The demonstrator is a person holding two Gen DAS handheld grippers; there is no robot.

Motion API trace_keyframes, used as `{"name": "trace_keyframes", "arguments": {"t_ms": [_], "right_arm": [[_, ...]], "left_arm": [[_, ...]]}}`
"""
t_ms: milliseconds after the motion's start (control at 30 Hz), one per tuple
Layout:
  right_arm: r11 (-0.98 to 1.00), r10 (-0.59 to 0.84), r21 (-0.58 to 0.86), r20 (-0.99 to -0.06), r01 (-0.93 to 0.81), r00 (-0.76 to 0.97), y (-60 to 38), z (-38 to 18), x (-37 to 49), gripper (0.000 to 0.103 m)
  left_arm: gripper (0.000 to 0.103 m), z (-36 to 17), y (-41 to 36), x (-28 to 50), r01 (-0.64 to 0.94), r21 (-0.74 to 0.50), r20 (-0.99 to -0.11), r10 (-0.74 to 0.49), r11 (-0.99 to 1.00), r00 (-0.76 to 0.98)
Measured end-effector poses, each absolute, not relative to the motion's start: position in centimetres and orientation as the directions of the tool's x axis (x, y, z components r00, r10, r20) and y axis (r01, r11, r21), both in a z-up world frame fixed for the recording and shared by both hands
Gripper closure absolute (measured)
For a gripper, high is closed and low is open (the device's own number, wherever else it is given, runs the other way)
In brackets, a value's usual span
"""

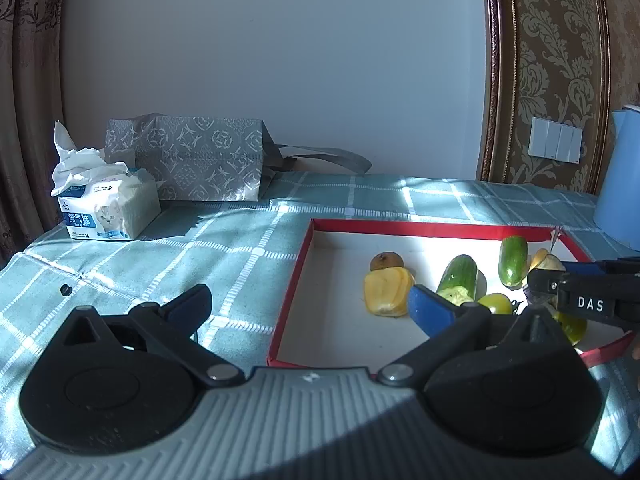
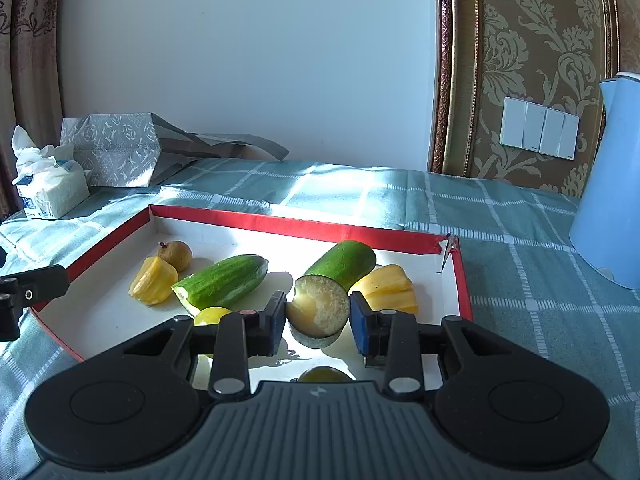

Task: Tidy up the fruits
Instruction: 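Lower the eggplant chunk into the tray and open the right gripper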

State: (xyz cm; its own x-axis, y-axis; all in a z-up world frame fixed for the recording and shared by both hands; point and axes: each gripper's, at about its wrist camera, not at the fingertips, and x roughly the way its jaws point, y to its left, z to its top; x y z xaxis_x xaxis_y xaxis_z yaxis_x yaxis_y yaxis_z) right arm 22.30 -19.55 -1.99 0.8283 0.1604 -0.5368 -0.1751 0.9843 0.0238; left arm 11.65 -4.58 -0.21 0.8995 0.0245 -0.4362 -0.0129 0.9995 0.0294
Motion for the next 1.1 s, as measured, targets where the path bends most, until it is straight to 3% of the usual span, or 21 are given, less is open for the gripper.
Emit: {"name": "trace_keyframes", "arguments": {"t_ms": [733,967,1100], "right_arm": [[0.970,0.225,0.046,-0.559,-0.241,0.798,-17.6,-2.9,24.0,0.069],[0.976,0.201,0.049,-0.567,-0.212,0.798,-18.0,-2.9,23.7,0.051],[0.978,0.198,0.044,-0.529,-0.206,0.825,-18.3,-1.6,22.5,0.045]], "left_arm": [[0.000,0.1,-4.9,11.3,0.002,0.032,-0.428,0.011,0.999,0.904],[0.000,0.0,-5.0,11.3,0.012,0.032,-0.434,0.003,0.999,0.901],[0.000,0.0,-5.0,11.3,0.017,0.031,-0.436,-0.002,0.999,0.900]]}}
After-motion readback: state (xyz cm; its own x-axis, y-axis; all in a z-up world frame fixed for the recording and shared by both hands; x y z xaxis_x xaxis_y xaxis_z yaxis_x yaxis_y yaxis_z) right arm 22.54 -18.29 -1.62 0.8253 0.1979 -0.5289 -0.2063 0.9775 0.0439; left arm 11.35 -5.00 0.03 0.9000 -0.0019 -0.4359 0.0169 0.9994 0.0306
